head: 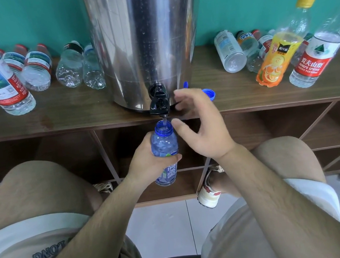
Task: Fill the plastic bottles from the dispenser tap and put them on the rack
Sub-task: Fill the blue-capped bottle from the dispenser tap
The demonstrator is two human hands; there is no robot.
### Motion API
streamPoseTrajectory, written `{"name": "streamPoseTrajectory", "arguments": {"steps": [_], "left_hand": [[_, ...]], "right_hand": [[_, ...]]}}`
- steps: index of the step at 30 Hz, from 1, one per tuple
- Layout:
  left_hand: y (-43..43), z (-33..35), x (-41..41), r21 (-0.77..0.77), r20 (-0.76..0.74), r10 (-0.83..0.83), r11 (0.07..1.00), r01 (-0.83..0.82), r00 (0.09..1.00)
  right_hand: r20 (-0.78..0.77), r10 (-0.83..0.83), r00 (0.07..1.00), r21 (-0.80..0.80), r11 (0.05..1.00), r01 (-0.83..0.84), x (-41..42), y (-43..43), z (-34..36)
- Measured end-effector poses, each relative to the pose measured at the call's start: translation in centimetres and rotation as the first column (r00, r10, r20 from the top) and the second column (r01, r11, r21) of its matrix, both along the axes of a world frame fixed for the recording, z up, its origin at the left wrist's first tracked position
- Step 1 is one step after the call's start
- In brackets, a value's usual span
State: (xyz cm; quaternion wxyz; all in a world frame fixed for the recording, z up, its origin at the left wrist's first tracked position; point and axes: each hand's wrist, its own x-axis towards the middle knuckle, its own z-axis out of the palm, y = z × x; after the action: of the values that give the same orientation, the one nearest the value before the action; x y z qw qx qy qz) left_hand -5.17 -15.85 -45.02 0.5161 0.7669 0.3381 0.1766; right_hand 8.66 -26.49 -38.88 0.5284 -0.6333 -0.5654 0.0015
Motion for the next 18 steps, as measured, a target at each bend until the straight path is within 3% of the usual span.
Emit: {"name": "streamPoseTrajectory", "arguments": {"steps": [3,6,13,18], "left_hand": [[0.1,0.0,0.2,0.024,0.0,-0.015,1.0,0.015,1.0],[0.2,0.1,0.3,0.045,-0.001,-0.035,0.998,0.035,0.999],[0.4,-0.5,0.4,0.066,0.025,-0.034,0.997,0.032,0.999],[0.8,-1.2,0.5,0.065,0.03,-0.028,0.998,0.026,0.999]], "right_hand": [[0.23,0.014,0.973,0.163,0.985,-0.053,-0.5,-0.3,1.9],[0.322,0.028,0.946,0.183,0.979,-0.091,-1.3,0.2,3.1],[0.328,0.137,0.935,0.062,0.984,-0.166,-0.6,-0.1,4.0],[0.287,0.152,0.946,0.074,0.981,-0.18,-0.3,0.0,3.9]]}}
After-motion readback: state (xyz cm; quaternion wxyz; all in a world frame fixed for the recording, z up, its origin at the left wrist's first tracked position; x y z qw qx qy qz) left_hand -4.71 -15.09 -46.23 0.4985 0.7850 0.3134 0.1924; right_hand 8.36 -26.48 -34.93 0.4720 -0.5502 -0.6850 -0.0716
